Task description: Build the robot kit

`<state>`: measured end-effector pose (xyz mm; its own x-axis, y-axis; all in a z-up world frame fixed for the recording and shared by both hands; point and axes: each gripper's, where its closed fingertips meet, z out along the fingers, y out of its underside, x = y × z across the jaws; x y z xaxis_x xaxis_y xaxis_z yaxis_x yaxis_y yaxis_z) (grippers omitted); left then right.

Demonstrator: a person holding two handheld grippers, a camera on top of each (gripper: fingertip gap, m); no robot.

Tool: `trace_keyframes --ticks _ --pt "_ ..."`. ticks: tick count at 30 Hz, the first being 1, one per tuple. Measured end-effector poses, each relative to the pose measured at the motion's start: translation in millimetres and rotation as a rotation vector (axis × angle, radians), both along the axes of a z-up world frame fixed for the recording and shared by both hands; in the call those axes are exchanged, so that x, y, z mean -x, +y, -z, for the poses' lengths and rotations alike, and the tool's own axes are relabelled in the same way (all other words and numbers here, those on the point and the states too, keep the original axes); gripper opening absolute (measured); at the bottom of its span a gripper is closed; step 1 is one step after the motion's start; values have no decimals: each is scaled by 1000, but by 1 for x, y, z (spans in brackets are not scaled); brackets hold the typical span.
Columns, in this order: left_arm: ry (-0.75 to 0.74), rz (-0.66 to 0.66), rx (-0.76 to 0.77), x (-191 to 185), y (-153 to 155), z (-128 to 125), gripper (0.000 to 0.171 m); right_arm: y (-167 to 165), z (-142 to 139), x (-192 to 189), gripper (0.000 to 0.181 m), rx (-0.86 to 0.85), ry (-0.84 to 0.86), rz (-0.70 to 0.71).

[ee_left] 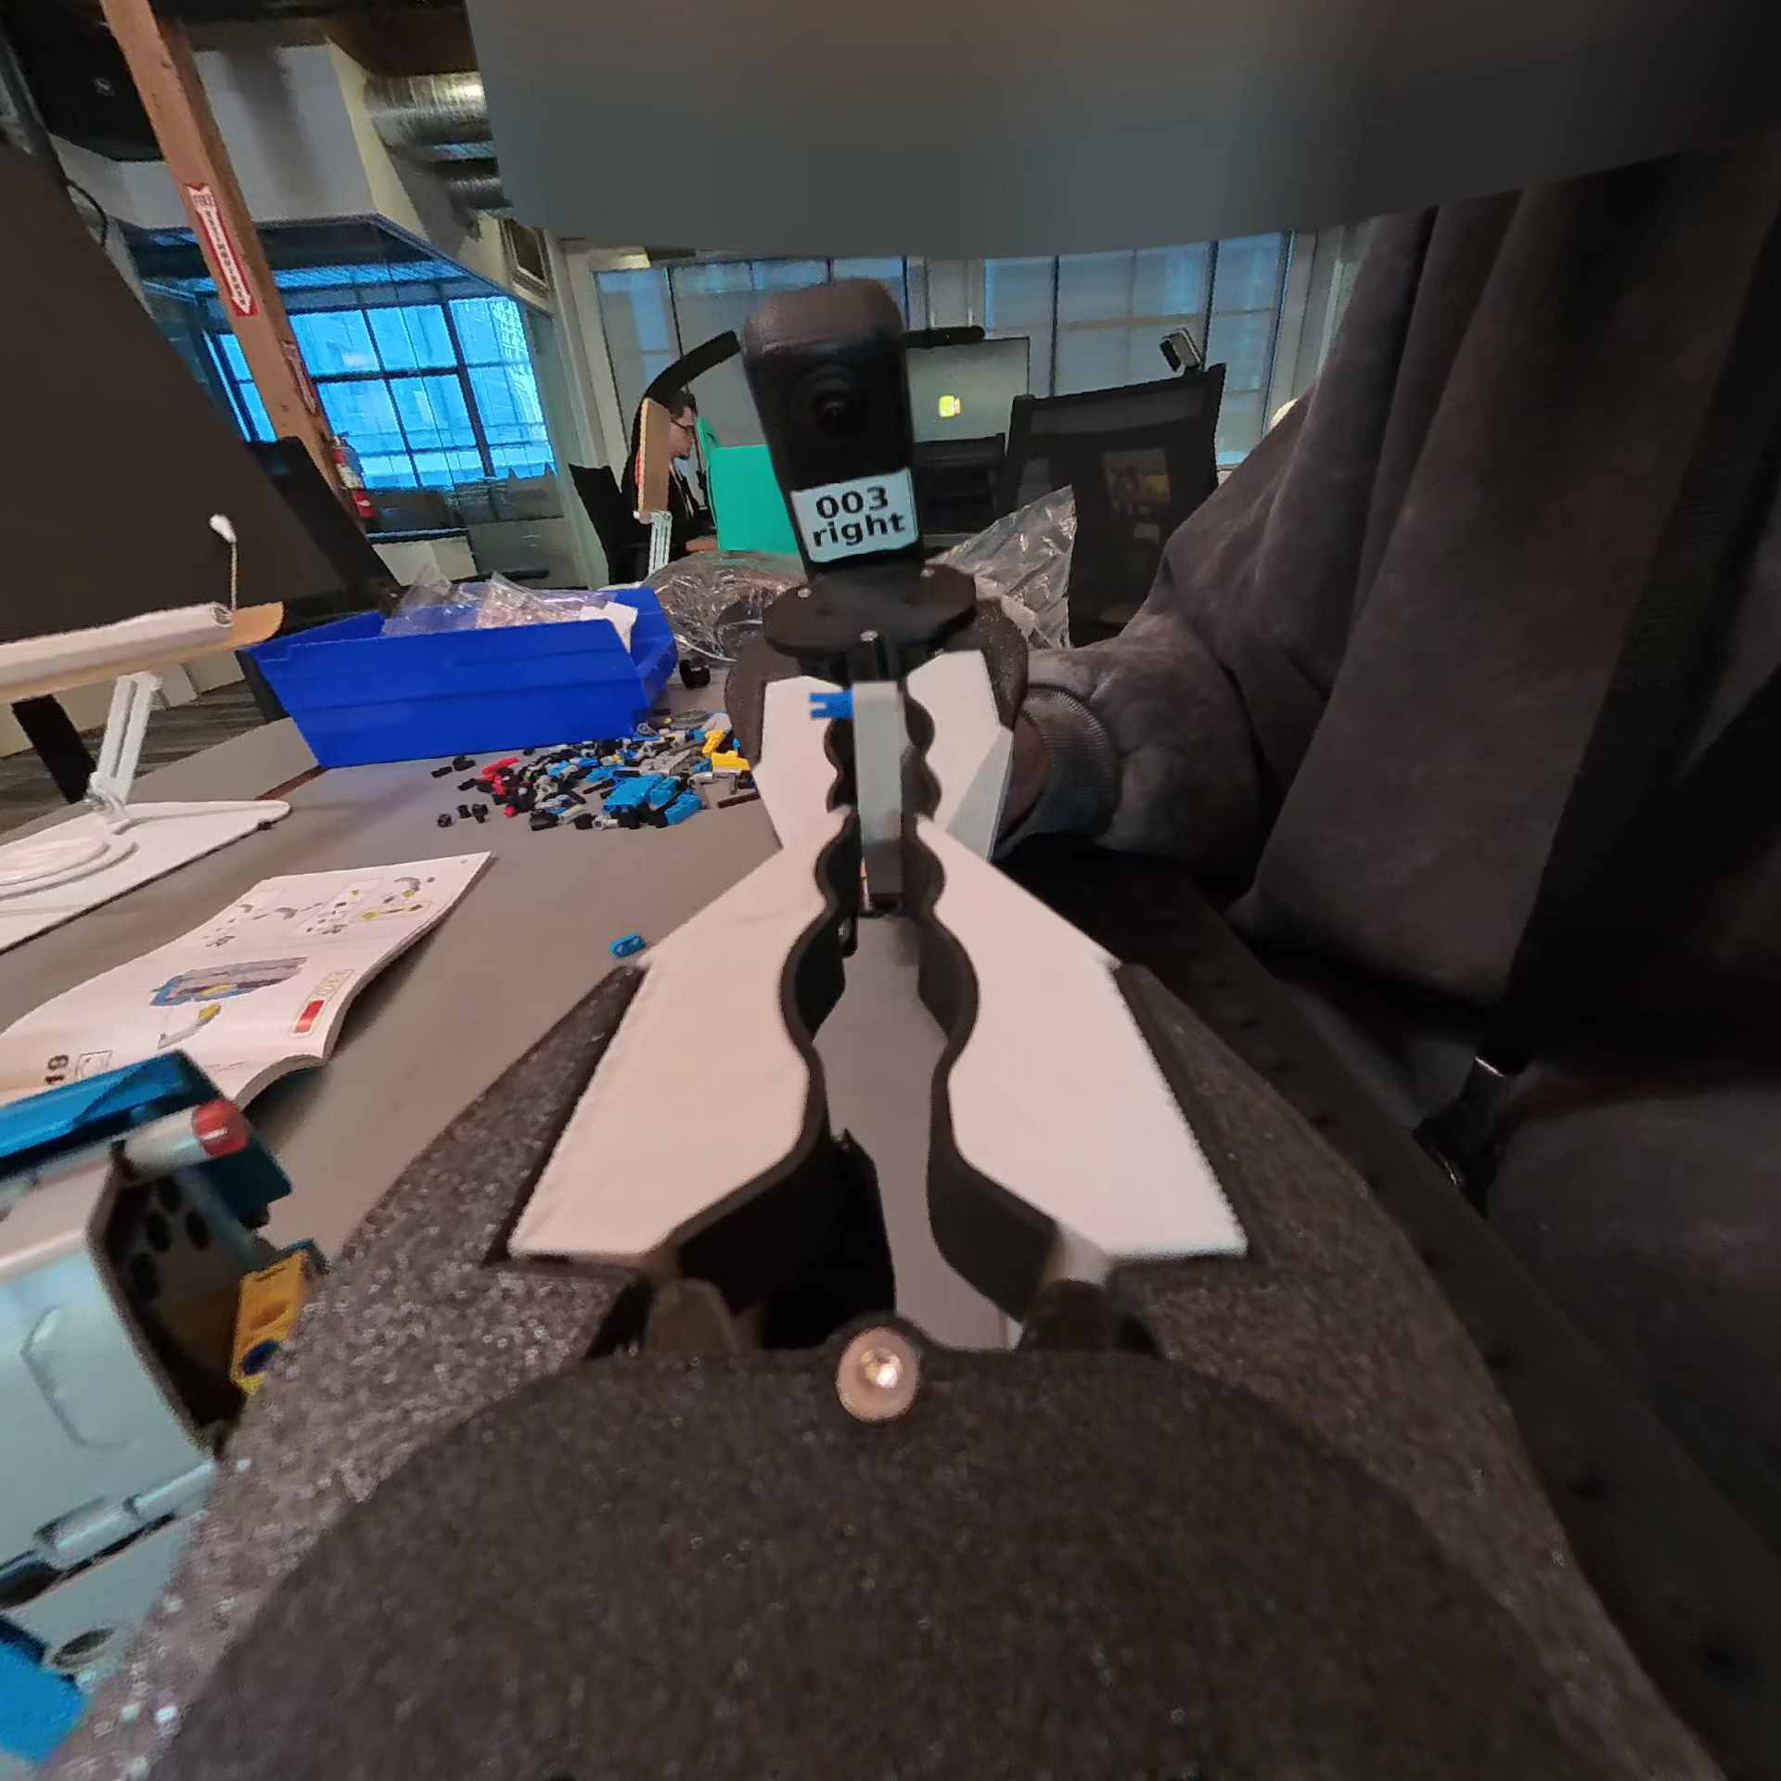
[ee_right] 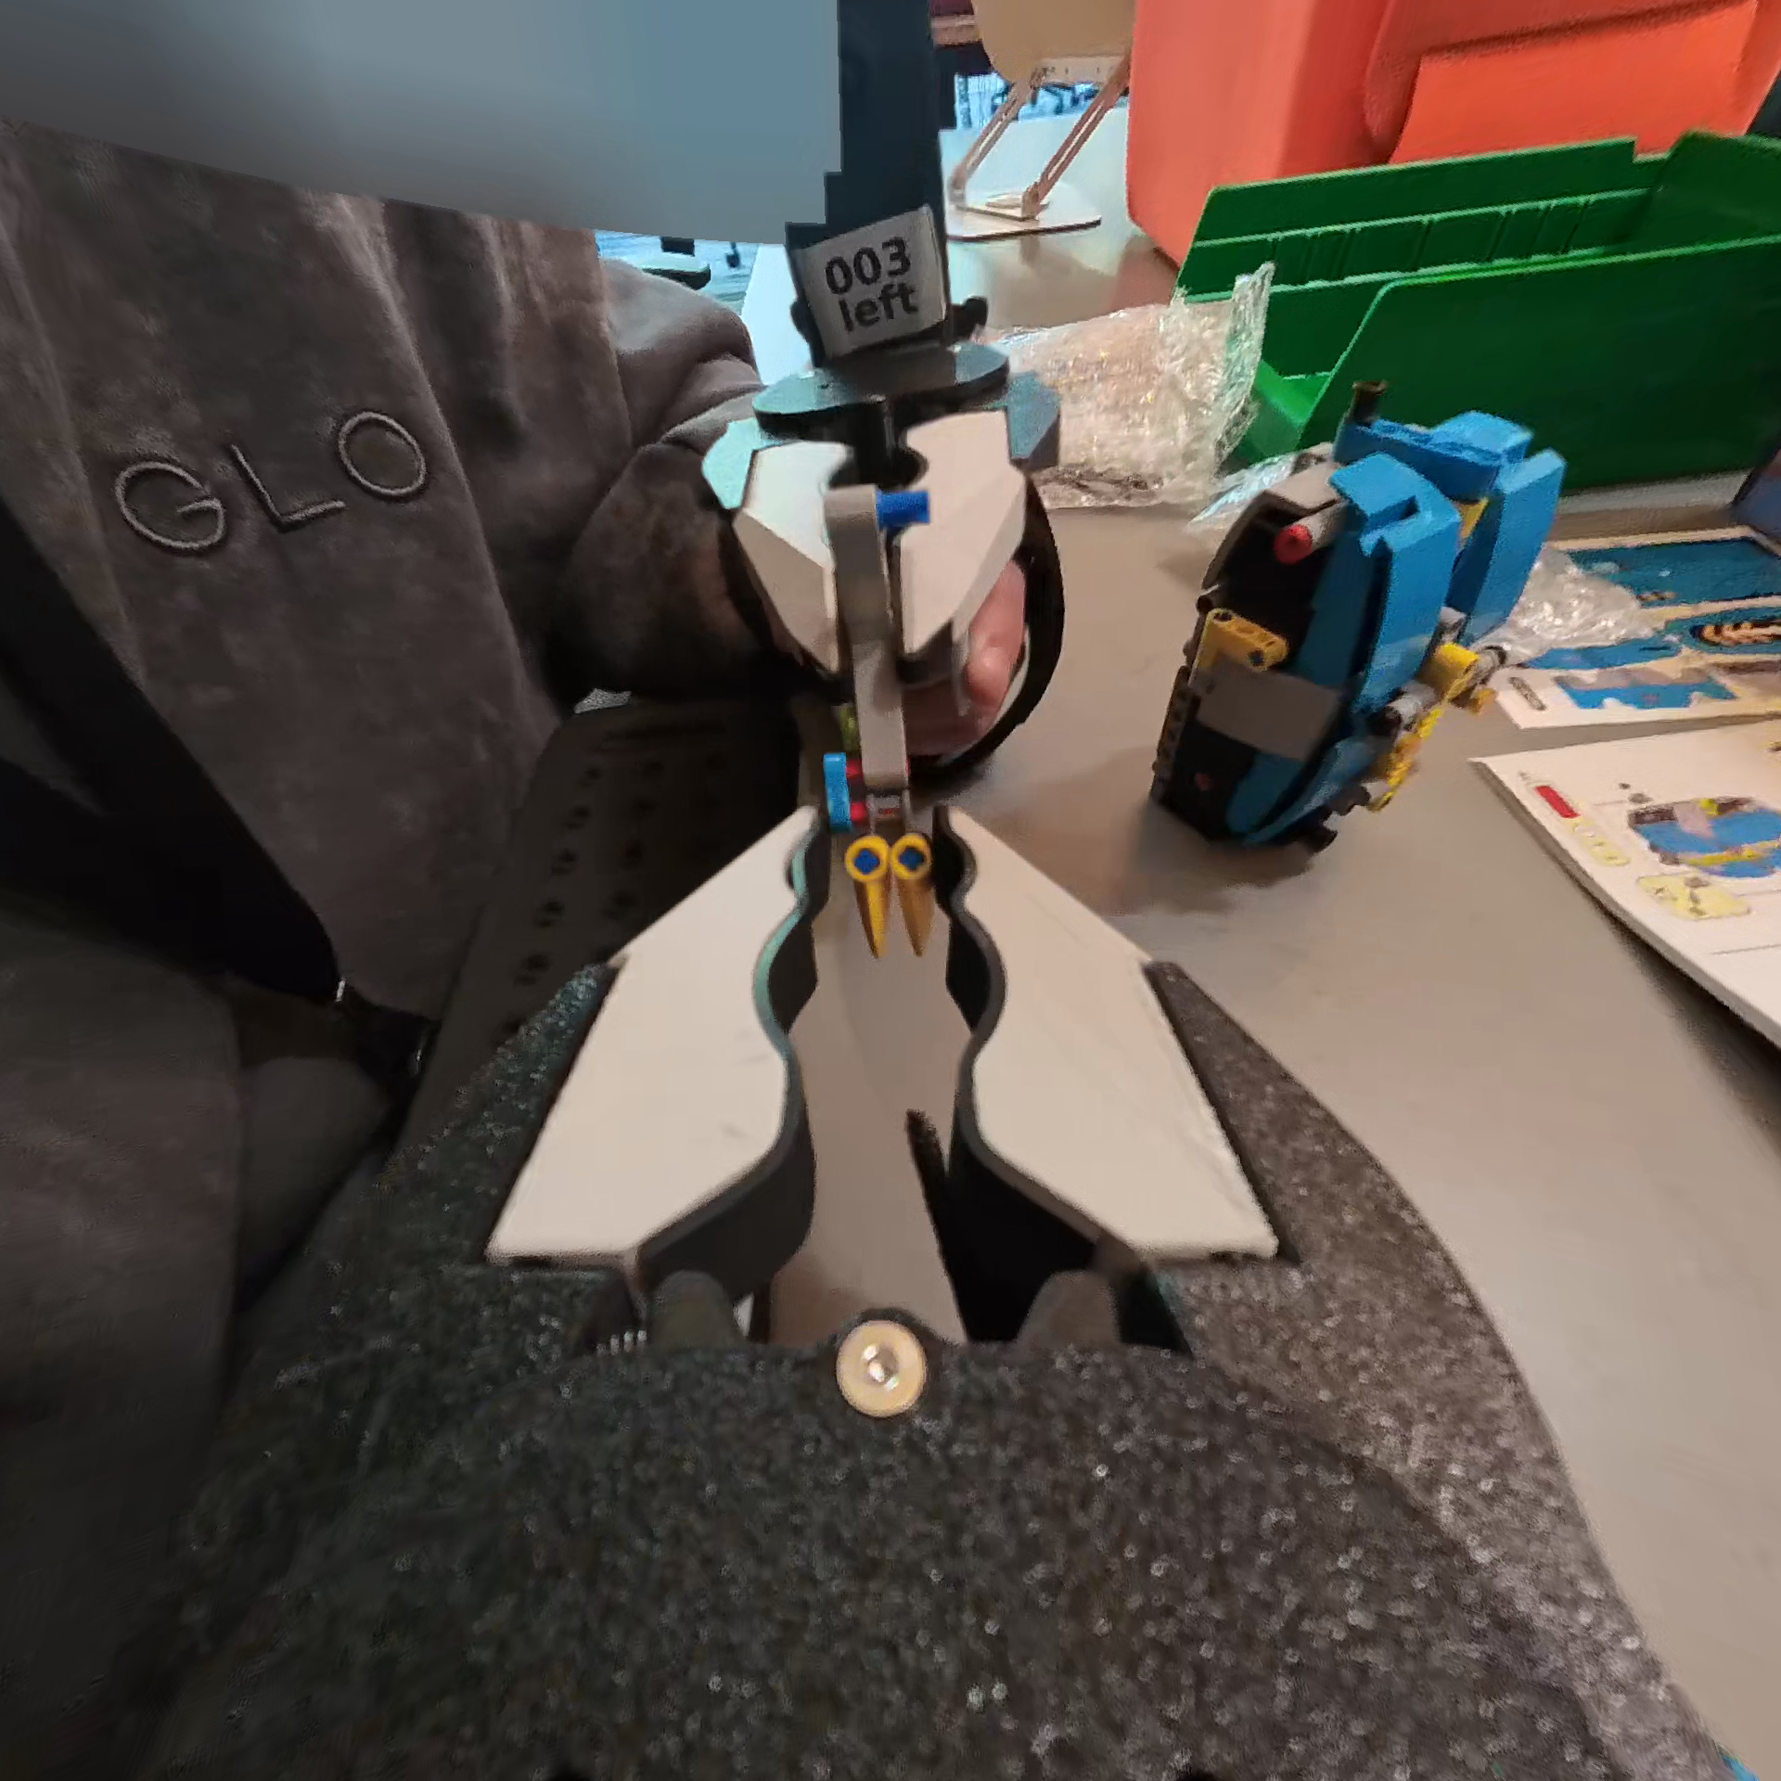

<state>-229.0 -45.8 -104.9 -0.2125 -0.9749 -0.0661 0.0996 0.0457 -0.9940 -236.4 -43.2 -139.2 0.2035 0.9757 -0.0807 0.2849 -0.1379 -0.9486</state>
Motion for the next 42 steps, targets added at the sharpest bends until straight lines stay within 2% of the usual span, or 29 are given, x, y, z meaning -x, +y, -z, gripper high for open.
trace_keyframes --ticks 4,9,12,14,17,19,22,25,31,33,42 --pt "53 25 78 -2 2 5 8 0 3 -2 19 22 -24 0" --pt "88 -17 85 -6 5 9 10 2 9 -2 18 -1 -76 25" --pt "87 -53 111 -7 13 8 20 7 9 -2 19 -33 -91 60" --pt "62 -59 140 -6 18 5 35 9 4 -4 19 -32 -58 73" --pt "70 -15 209 -6 17 4 38 7 2 -4 18 25 -15 42" --pt "97 9 194 -7 11 8 35 3 1 -3 19 27 -11 22" --pt "99 49 161 -4 2 8 11 0 8 0 19 21 -49 3" --pt "103 65 170 -3 1 9 8 2 9 0 19 -13 -64 20" --pt "114 75 251 -3 9 8 7 6 0 0 21 -185 -72 69" --pt "121 87 242 -3 6 9 7 6 2 2 24 -175 -91 77" --pt "123 61 117 -4 -2 13 7 -2 3 7 16 -48 -45 9"
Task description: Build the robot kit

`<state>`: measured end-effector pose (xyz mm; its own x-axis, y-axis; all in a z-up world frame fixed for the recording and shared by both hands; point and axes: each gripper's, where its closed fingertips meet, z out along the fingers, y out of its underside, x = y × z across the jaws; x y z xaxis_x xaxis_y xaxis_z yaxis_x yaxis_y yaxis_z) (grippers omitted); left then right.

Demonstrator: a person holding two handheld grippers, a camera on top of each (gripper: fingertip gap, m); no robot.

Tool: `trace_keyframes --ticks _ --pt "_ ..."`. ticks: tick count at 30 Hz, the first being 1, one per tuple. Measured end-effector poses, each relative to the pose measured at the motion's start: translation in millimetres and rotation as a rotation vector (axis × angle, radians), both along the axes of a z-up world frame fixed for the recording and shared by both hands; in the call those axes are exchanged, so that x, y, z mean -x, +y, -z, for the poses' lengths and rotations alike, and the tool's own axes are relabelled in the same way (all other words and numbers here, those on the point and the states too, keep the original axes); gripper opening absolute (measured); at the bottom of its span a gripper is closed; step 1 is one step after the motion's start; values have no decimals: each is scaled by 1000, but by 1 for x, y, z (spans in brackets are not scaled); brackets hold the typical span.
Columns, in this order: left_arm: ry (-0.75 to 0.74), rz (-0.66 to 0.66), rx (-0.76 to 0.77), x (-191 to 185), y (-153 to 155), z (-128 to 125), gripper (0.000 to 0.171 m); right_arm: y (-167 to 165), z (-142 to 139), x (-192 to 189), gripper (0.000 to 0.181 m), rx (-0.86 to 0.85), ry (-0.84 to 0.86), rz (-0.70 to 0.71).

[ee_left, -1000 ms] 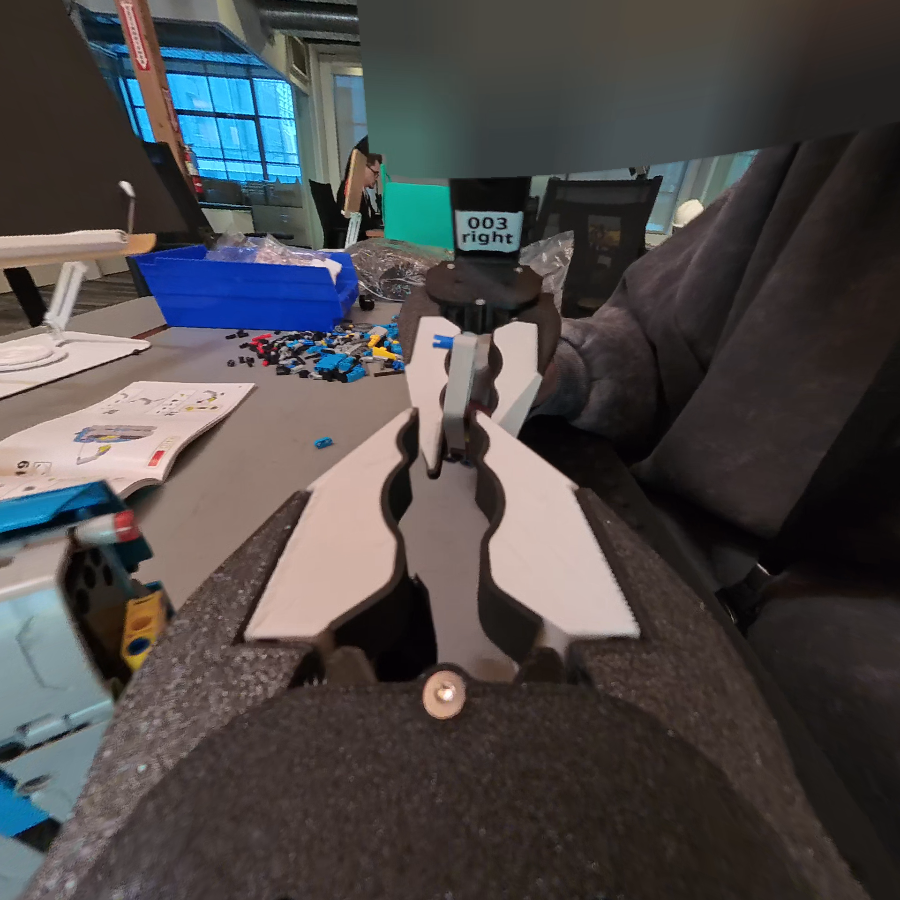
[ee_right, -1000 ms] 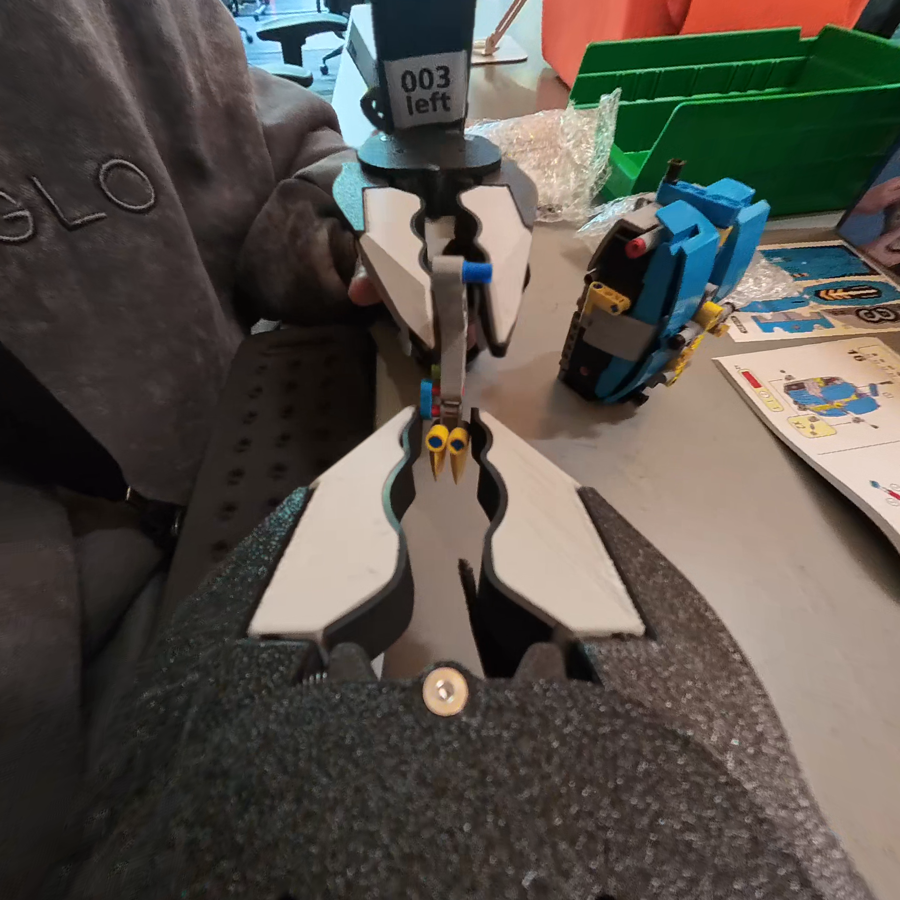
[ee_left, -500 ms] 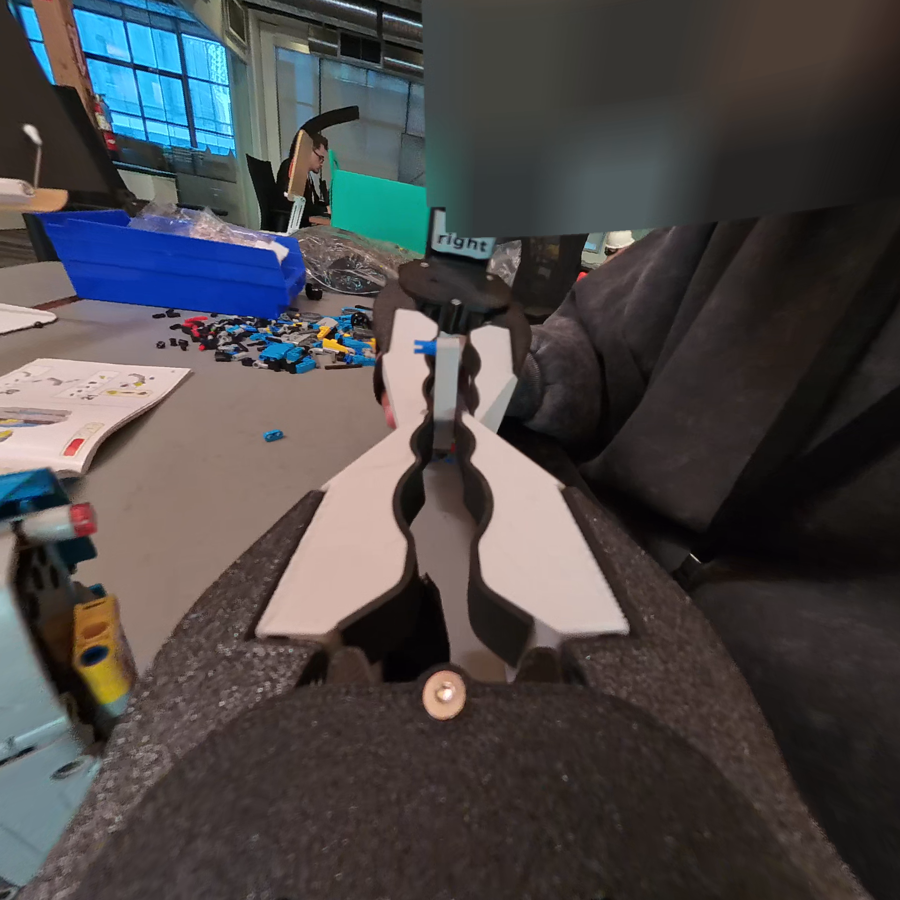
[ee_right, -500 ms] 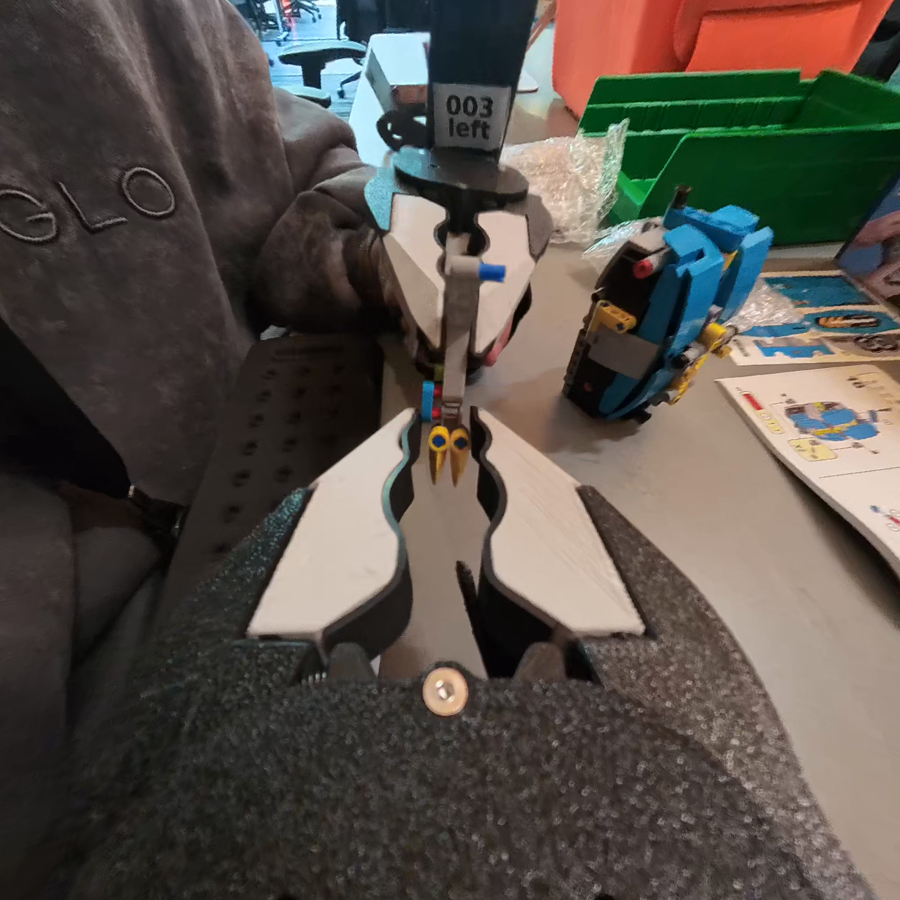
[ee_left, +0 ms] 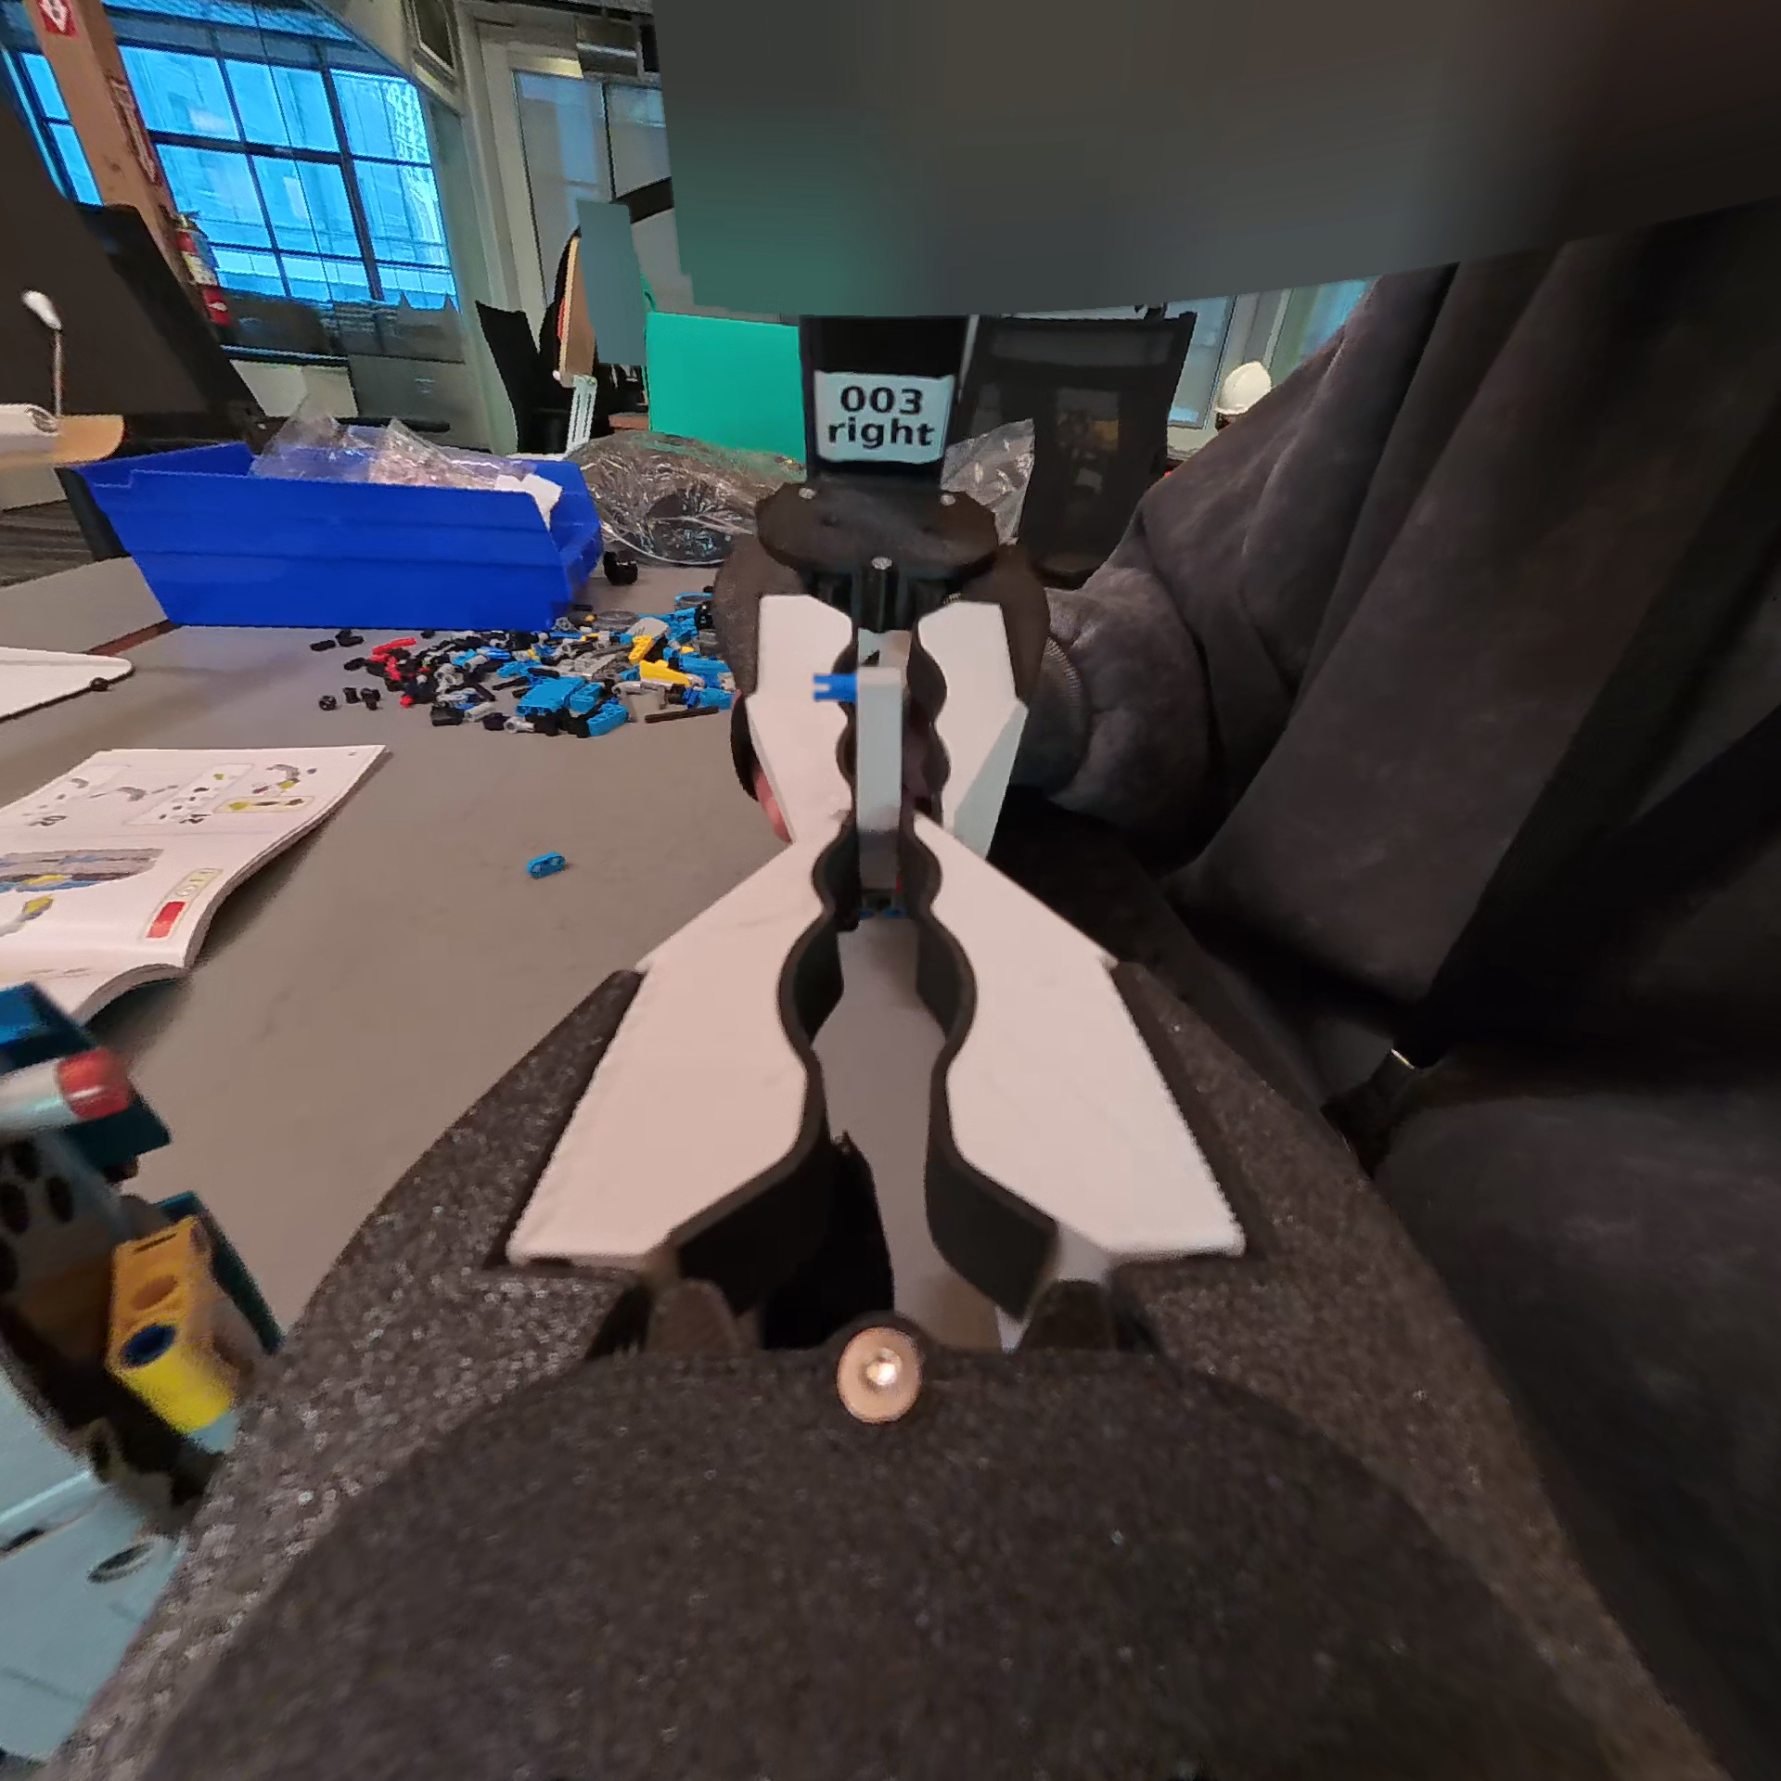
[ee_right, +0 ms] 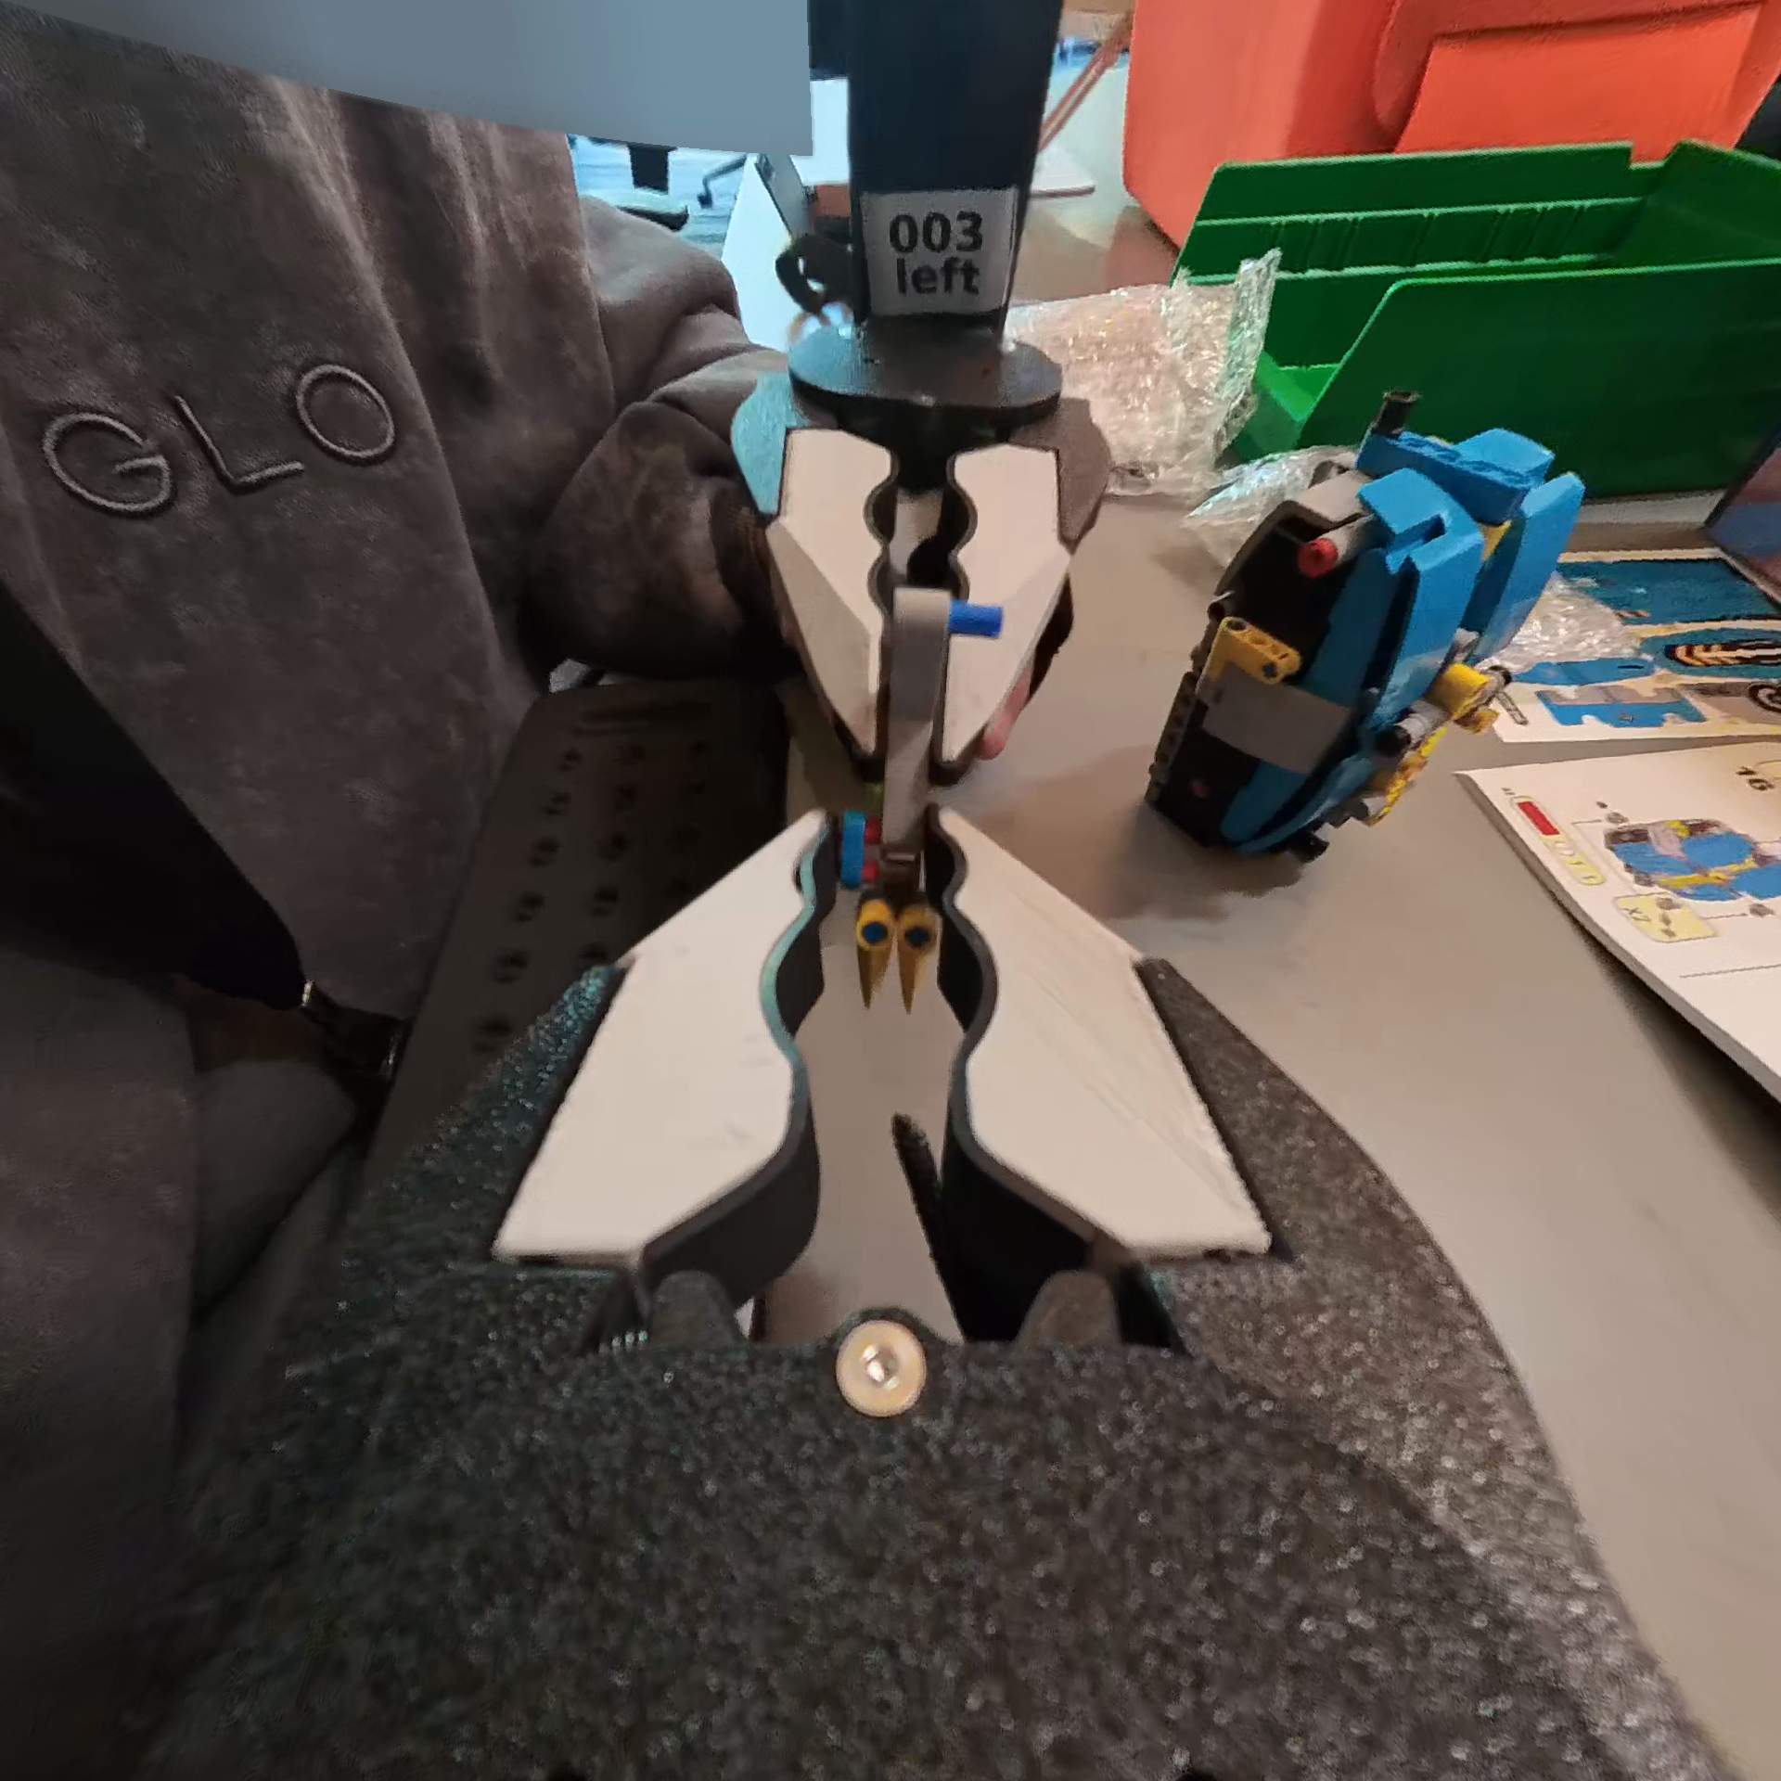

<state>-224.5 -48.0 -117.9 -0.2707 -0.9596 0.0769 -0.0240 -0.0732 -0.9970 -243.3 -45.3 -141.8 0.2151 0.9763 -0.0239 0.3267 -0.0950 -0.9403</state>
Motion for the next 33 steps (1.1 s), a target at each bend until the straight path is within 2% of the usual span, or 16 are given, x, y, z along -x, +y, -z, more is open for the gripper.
trace_keyframes --ticks 15,23,29,33 --pt "-5 34 12 1 -5 -1 7 -5 -2 1 15 14 58 -70" --pt "-11 22 -34 1 -8 0 7 -7 0 1 14 23 16 -69" --pt "-30 -9 -189 2 -17 2 7 -15 1 3 13 28 11 -110" --pt "-24 -22 -167 2 -14 1 7 -14 2 4 13 55 16 -115"
